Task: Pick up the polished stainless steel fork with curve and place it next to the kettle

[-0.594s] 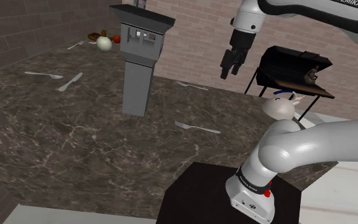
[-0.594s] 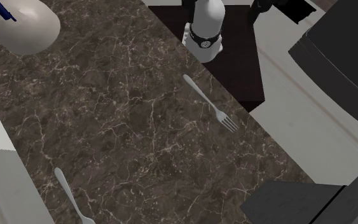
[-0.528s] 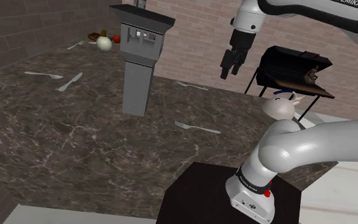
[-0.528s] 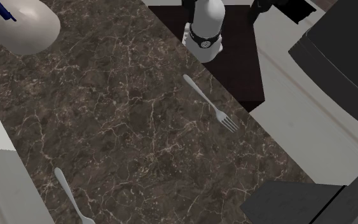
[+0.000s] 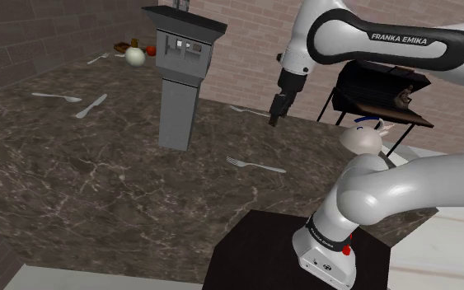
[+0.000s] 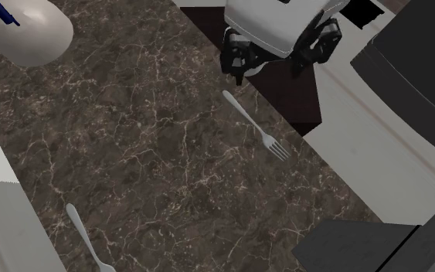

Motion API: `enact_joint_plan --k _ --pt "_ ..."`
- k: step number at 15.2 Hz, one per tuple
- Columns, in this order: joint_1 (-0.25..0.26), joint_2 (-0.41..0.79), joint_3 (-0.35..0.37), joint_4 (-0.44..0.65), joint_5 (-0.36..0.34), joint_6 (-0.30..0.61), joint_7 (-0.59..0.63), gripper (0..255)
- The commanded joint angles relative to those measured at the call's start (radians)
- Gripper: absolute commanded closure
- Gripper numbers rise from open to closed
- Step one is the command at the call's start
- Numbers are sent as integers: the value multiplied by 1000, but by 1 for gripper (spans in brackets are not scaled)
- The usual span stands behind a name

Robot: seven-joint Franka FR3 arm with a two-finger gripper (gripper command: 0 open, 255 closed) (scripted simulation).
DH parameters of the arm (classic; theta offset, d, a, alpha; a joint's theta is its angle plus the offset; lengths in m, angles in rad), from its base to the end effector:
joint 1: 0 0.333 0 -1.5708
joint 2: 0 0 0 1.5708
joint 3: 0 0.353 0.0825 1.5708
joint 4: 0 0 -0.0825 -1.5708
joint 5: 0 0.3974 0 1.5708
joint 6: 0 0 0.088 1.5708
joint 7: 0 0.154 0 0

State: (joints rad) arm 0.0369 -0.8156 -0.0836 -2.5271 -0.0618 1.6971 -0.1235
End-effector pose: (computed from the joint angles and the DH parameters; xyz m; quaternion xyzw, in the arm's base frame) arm 0.2902 -0.0252 0.5046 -0.9984 -0.0559 0.0079 0.0004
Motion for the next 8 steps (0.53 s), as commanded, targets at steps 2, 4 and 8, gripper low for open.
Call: enact_joint_plan --k 2,4,8 --pt "27 20 -13 -87 -3 122 -52 0" --pt "45 46 -22 -136 -4 205 -86 0" --pt "85 124 -40 -219 -3 381 -154 0"
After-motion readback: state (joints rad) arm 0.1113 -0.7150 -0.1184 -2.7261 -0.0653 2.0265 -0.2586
